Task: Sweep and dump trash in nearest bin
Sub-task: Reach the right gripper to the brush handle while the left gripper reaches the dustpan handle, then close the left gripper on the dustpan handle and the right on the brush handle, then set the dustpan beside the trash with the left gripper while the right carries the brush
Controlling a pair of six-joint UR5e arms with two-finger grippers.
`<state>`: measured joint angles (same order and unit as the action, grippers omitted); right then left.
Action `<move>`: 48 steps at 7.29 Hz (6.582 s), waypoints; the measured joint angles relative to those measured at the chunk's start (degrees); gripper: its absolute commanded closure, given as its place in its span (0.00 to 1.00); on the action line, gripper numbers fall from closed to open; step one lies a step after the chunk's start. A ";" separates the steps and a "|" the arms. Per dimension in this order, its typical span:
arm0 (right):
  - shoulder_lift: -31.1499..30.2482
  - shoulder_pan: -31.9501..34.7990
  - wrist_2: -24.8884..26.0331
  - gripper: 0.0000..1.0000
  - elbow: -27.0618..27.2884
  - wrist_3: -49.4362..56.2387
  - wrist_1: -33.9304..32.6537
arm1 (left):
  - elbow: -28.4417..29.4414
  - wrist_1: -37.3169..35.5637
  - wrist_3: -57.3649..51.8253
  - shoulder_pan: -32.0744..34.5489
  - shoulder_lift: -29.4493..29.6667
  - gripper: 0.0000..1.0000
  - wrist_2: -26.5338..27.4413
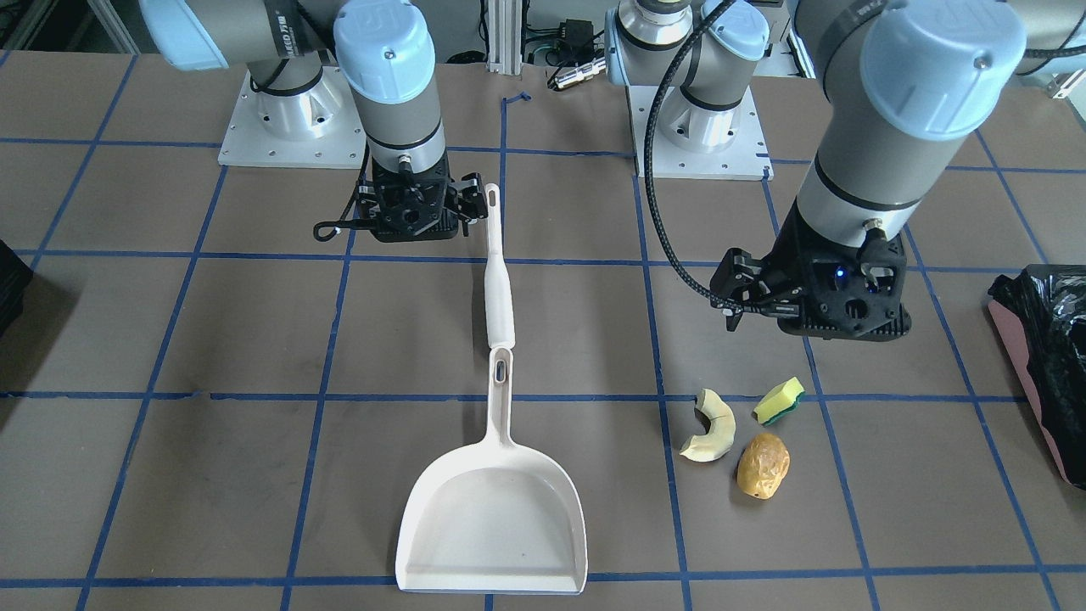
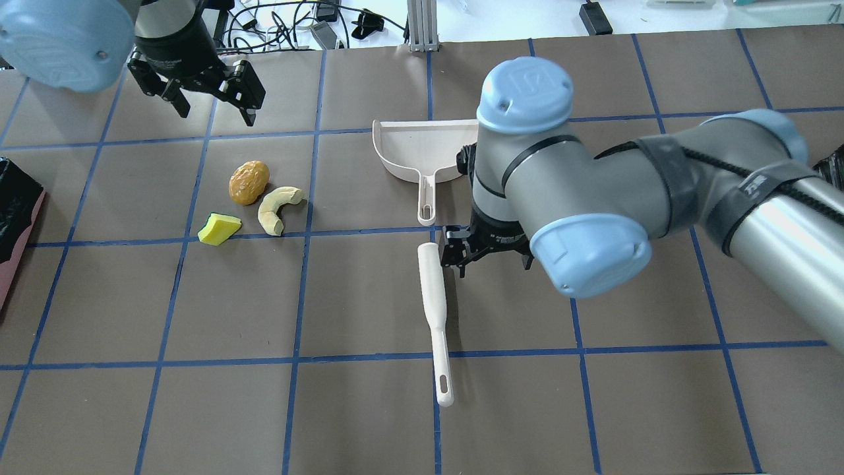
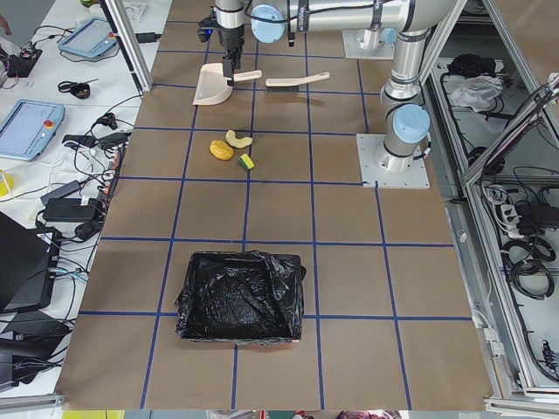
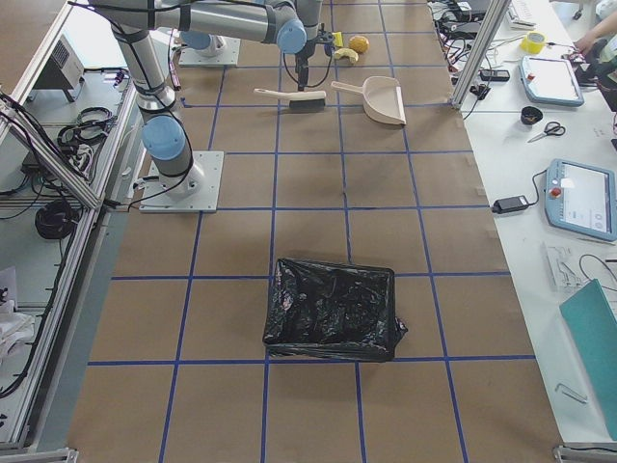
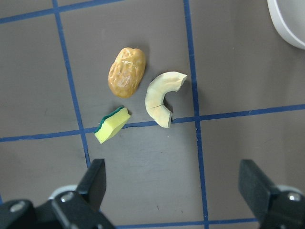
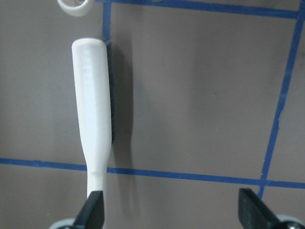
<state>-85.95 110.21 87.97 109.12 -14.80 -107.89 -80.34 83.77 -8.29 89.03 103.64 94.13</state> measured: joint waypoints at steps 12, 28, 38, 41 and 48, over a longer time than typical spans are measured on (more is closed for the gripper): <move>3.38 11.48 -1.23 0.40 14.91 -11.15 -18.58 | 6.74 -8.70 24.19 18.27 20.37 0.14 -4.56; 2.48 12.66 -2.64 0.93 14.70 -17.30 -18.71 | -1.92 -14.88 23.10 22.48 18.83 1.00 -4.13; 2.12 12.76 -2.70 1.00 7.99 -51.20 -12.01 | -4.06 -4.16 -38.31 -1.91 5.71 1.00 7.11; 6.58 13.80 -5.60 1.00 1.96 -60.93 -11.64 | -5.04 -6.23 -58.71 -12.86 4.65 1.00 7.34; 21.49 20.59 -8.49 1.00 -18.07 -70.79 -7.89 | -8.79 -10.93 -88.50 -35.92 4.81 1.00 5.68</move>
<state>-64.46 130.80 79.48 91.05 -85.58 -115.78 -89.13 72.84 -96.79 53.11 108.45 99.81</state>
